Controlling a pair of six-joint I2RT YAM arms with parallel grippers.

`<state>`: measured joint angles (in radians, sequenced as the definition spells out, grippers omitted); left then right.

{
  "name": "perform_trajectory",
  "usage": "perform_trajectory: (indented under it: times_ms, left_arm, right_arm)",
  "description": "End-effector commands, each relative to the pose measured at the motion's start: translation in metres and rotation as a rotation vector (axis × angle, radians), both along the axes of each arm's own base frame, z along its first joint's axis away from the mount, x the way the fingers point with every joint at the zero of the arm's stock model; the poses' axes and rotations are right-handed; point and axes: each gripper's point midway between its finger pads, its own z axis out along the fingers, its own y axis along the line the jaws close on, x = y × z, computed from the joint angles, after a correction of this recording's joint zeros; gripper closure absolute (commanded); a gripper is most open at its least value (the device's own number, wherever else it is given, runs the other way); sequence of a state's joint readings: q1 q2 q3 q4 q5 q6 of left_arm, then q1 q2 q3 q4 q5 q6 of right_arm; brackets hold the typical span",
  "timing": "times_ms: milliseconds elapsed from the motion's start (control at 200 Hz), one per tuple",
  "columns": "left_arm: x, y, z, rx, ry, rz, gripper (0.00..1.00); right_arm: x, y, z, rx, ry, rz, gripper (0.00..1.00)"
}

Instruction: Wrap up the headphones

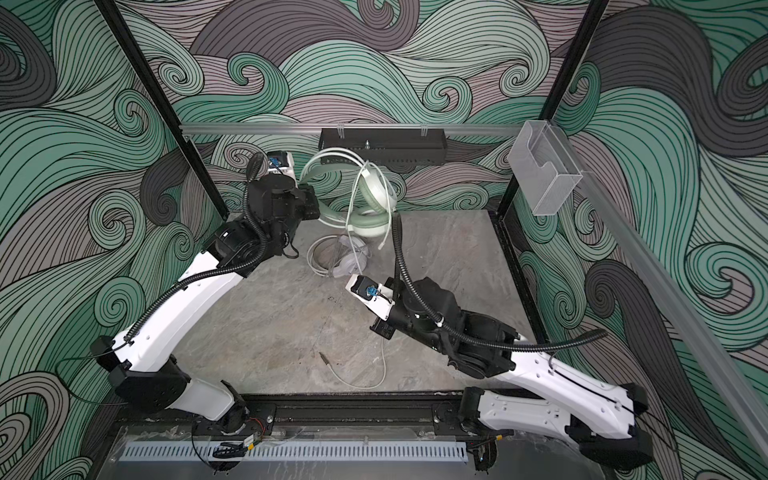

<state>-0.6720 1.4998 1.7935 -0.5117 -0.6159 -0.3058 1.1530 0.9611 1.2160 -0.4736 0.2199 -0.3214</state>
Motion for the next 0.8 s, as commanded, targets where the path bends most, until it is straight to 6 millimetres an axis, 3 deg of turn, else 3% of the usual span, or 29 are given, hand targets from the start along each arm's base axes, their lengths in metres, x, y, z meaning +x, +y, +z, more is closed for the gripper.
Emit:
perform_trajectory:
  times_ms: [0,200,220,415,585,796]
  left_arm:
    - [-0.004,0.021,0.020,0.046,-0.076,0.079,1.00]
    - [-0.016,0.001,-0.022,0.291,-0.006,-0.034,1.00]
    - [-0.024,0.003,-0.017,0.300,-0.016,-0.050,1.00]
    - [-0.050,-0.009,-0.048,0.476,0.031,-0.150,1.00]
    - [-0.076,-0.016,-0.060,0.561,0.050,-0.246,1.00]
    - [-0.103,-0.019,-0.062,0.521,0.075,-0.367,1.00]
  right_arm:
    - [0.002,-0.004,0.018,-0.032,-0.059,-0.017,1.00]
    - [0.016,-0.006,0.038,-0.102,-0.131,-0.077,1.00]
    - [0.018,-0.006,0.038,-0.112,-0.137,-0.079,1.00]
    - [0.028,-0.006,0.039,-0.194,-0.190,-0.107,1.00]
    - [0.039,-0.014,0.041,-0.201,-0.194,-0.146,1.00]
    - [0.057,-0.034,0.038,-0.236,-0.212,-0.211,1.00]
